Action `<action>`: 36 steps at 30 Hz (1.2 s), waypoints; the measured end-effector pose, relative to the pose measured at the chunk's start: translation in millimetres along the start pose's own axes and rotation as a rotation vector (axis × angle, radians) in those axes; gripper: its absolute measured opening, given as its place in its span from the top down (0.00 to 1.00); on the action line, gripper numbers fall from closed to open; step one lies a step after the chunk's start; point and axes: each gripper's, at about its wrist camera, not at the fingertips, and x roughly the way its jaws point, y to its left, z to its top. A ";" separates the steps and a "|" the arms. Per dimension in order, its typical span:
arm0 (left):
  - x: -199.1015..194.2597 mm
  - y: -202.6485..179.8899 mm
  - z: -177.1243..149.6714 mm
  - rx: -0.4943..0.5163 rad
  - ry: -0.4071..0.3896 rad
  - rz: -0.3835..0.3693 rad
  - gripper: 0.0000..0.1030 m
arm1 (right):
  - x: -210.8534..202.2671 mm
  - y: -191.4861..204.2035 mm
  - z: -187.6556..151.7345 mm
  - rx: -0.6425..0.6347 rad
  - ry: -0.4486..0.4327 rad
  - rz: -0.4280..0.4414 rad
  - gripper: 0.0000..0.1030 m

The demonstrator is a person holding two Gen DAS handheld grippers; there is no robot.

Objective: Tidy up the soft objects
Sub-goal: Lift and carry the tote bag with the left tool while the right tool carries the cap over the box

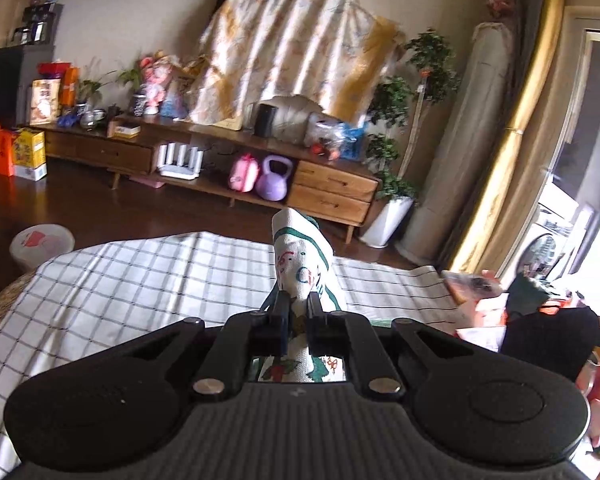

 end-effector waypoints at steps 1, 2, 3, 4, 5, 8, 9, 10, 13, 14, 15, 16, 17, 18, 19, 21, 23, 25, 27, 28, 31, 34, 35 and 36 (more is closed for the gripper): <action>0.1 -7.8 1.7 0.007 -0.001 -0.017 0.92 | -1.8 -3.2 1.6 0.000 -0.005 -0.008 0.98; 1.2 -17.9 3.1 0.018 -0.002 -0.033 0.92 | -4.2 -7.5 2.5 0.000 -0.010 -0.019 0.98; 2.2 -26.4 3.7 0.028 -0.005 -0.045 0.92 | -5.7 -11.2 3.8 0.000 -0.014 -0.028 0.98; 3.4 -35.7 4.6 0.037 -0.009 -0.060 0.92 | -7.6 -16.2 4.4 -0.001 -0.018 -0.037 0.98; 5.0 -45.8 5.0 0.044 -0.010 -0.077 0.92 | -9.0 -20.6 4.8 -0.002 -0.021 -0.048 0.98; 12.0 -72.8 5.3 0.060 -0.006 -0.128 0.92 | -13.0 -36.2 6.1 0.003 -0.030 -0.079 0.98; 14.3 -82.1 4.9 0.068 -0.004 -0.143 0.92 | -14.0 -40.5 6.1 0.004 -0.032 -0.091 0.98; 16.6 -92.4 4.1 0.077 -0.002 -0.159 0.92 | -14.9 -45.4 5.8 0.006 -0.033 -0.101 0.98; 23.7 -119.7 4.1 0.097 0.004 -0.201 0.92 | -18.0 -60.4 4.3 0.014 -0.037 -0.131 0.98; 27.0 -130.7 4.3 0.102 0.007 -0.216 0.92 | -18.9 -66.0 3.6 0.019 -0.038 -0.140 0.98; 29.9 -139.5 4.0 0.105 0.010 -0.230 0.92 | -20.1 -70.9 3.0 0.023 -0.038 -0.150 0.98; 32.7 -148.2 3.8 0.110 0.013 -0.245 0.92 | -20.7 -76.3 2.1 0.026 -0.038 -0.162 0.98; 35.5 -159.2 3.2 0.118 0.017 -0.259 0.92 | -21.4 -81.6 1.2 0.030 -0.039 -0.173 0.98; 38.0 -167.2 2.3 0.124 0.021 -0.269 0.92 | -22.1 -87.3 0.2 0.035 -0.039 -0.183 0.98; 41.4 -176.1 0.8 0.130 0.026 -0.282 0.92 | -22.9 -92.7 -1.1 0.040 -0.038 -0.194 0.98; 48.6 -193.3 -3.2 0.142 0.038 -0.307 0.92 | -23.8 -103.8 -3.7 0.047 -0.034 -0.213 0.98; 56.5 -209.7 -8.7 0.151 0.058 -0.331 0.92 | -23.4 -113.0 -5.8 0.051 -0.029 -0.232 0.98; 64.0 -223.9 -14.7 0.157 0.080 -0.366 0.92 | -23.3 -123.5 -8.4 0.053 -0.022 -0.251 0.98; 69.9 -235.7 -22.0 0.165 0.091 -0.392 0.92 | -23.3 -132.4 -10.6 0.056 -0.017 -0.268 0.98; 73.2 -242.4 -25.5 0.170 0.099 -0.405 0.92 | -23.3 -136.1 -11.7 0.055 -0.016 -0.277 0.98; 84.9 -263.3 -35.6 0.183 0.124 -0.430 0.92 | -23.8 -148.0 -15.2 0.057 -0.010 -0.303 0.98; 98.1 -277.3 -44.3 0.187 0.147 -0.449 0.92 | -22.0 -158.8 -18.3 0.050 -0.003 -0.332 0.98; 102.0 -280.5 -46.9 0.186 0.156 -0.457 0.92 | -21.0 -162.9 -19.5 0.047 0.000 -0.340 0.98; 106.6 -284.3 -49.9 0.184 0.167 -0.462 0.92 | -19.7 -166.2 -20.8 0.045 0.004 -0.346 0.98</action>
